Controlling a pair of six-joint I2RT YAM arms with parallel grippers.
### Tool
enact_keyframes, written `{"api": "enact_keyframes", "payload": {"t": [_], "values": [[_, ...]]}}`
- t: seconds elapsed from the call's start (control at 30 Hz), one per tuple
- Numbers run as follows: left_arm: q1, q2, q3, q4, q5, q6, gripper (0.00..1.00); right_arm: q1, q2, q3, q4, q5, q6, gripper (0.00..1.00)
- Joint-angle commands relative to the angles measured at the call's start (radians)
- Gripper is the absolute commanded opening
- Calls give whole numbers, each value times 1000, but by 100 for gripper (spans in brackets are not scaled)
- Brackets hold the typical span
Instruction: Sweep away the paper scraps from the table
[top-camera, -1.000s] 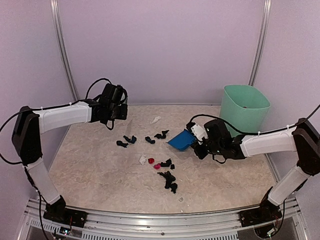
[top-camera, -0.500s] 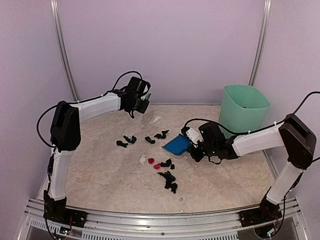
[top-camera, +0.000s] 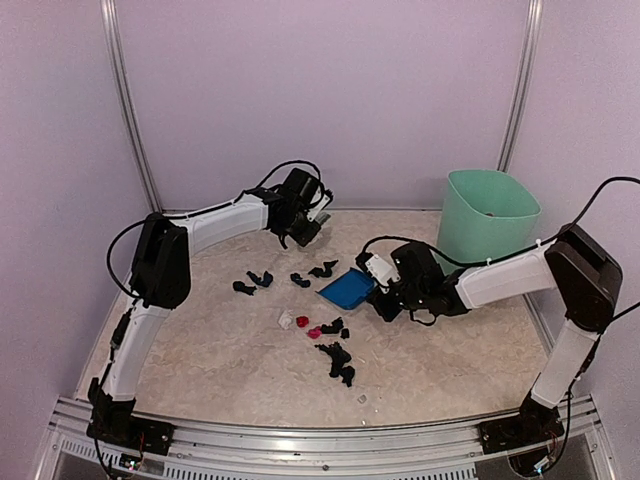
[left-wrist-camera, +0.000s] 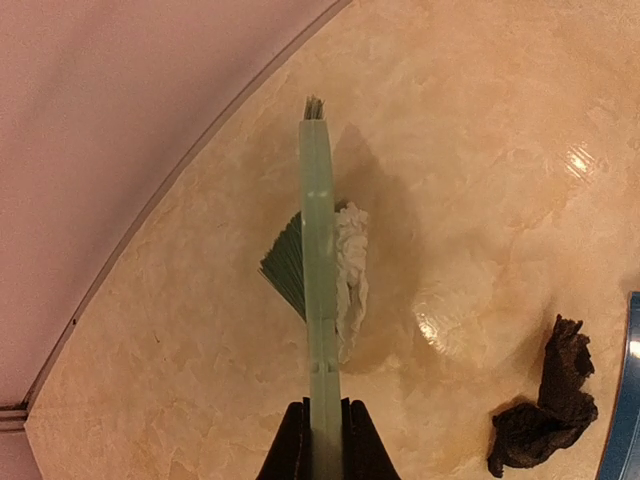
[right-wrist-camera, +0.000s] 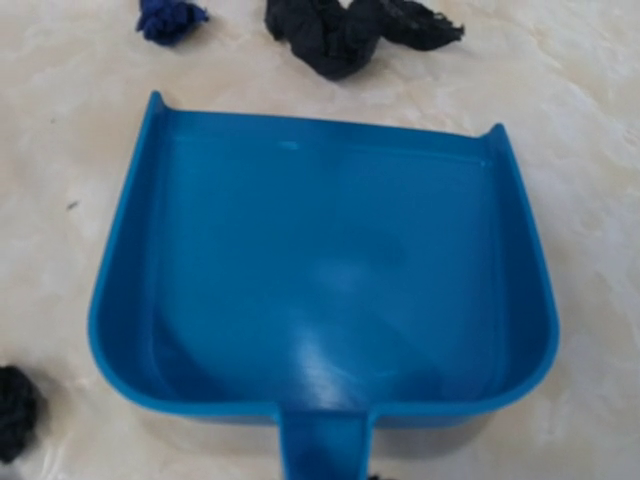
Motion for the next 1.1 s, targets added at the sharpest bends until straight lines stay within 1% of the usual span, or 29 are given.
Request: {"api": "enact_keyframes", "payload": {"t": [0.0, 0.17, 0.4, 0.73, 0.93, 1.07], "values": [[-31, -18, -47, -76, 82, -6, 0, -8, 10, 6, 29, -11, 4, 0], [-69, -87, -139, -75, 102, -43, 0, -10, 10, -15, 47, -20, 4, 0], [-119, -163, -231, -93, 142, -101, 0, -16, 7, -40, 63, -16, 21, 0], [-165, -253, -316, -105, 136, -189, 0, -17, -22, -81, 105, 12, 47, 0], [-194, -314, -381, -71, 172, -220, 0, -20, -21, -94, 128, 30, 55, 0], [-204, -348, -403, -61, 224, -226, 0, -19, -24, -112, 162, 43, 55, 0]]}}
